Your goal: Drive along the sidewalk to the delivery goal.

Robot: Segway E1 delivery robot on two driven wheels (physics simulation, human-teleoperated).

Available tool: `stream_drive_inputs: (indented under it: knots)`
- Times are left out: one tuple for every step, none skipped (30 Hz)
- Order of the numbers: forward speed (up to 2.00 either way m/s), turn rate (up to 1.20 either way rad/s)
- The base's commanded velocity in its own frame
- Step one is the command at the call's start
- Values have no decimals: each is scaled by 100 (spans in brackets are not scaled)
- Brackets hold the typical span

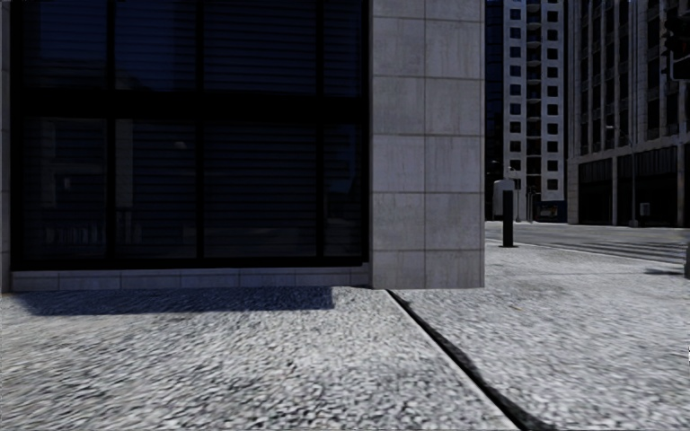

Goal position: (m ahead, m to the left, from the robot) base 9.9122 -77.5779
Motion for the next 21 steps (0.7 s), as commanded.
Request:
stream_drive_inputs:
  knots:
    - [162,-55]
    - [162,-55]
    - [160,-60]
    - [156,-65]
    - [155,-70]
    - [155,-70]
    - [153,-72]
    - [153,-72]
    - [153,-72]
    - [153,-72]
    - [153,-72]
    - [153,-72]
    - [153,-72]
    - [153,-72]
    - [153,-72]
    - [153,-67]
    - [153,-64]
    - [153,-64]
    - [153,-64]
    - [153,-63]
    - [153,-63]
